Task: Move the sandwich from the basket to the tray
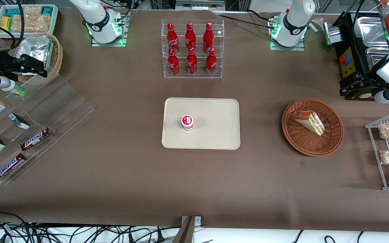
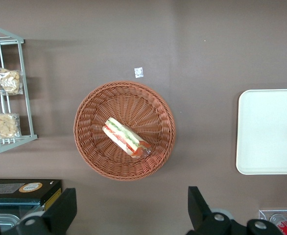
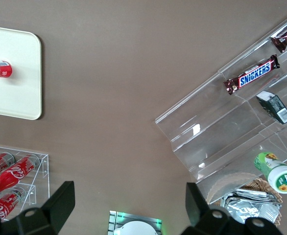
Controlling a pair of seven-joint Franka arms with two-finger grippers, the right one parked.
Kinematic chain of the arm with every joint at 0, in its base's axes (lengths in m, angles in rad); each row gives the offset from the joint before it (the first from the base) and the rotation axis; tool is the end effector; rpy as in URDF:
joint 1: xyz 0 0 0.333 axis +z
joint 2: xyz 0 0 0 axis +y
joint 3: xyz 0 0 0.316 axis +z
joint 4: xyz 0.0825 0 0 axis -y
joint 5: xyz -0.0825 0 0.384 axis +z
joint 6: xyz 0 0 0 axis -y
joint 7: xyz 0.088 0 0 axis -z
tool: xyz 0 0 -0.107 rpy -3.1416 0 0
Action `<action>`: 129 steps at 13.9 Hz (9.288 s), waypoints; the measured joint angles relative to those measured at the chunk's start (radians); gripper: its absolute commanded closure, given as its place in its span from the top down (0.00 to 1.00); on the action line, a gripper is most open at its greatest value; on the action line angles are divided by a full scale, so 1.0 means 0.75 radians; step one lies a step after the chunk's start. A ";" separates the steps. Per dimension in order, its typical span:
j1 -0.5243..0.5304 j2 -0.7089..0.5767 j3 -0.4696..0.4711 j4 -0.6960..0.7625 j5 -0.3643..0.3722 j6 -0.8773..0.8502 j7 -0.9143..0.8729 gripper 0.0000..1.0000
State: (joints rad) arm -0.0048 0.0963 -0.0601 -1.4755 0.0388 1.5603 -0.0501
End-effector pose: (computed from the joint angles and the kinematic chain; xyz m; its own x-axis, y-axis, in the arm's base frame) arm 0.5825 -0.0319 0.6139 0.9999 -0.0142 -0.0097 -0.0145 -0.9993 -0.0335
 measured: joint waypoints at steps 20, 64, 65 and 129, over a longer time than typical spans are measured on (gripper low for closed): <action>0.112 0.012 0.006 -0.775 0.000 0.750 -0.587 1.00; 0.108 0.028 -0.162 -0.443 0.020 0.414 -0.722 0.00; 0.106 0.028 -0.189 -0.397 0.009 0.374 -0.694 0.00; 0.132 0.084 -0.224 0.112 -0.040 0.039 -0.427 1.00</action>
State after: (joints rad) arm 0.0942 0.1596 -0.2282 -1.3918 0.0091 1.5893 -0.3705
